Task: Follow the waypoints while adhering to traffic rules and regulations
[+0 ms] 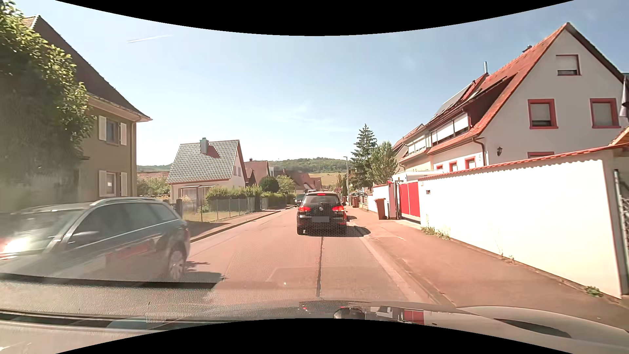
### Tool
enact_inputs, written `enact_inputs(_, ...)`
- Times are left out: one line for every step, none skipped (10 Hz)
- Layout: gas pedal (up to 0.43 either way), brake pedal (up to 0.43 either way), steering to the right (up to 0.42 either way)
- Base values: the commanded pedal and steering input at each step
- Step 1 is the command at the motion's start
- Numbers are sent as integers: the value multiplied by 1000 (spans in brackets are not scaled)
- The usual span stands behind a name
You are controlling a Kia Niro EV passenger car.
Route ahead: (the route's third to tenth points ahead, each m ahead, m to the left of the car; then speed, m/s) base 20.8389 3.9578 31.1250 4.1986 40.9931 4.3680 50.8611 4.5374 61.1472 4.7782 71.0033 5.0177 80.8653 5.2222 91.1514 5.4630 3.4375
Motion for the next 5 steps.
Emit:
enact_inputs(0,201,-6)
enact_inputs(0,207,-6)
enact_inputs(0,213,-4)
enact_inputs(0,213,-4)
enact_inputs(0,213,-4)
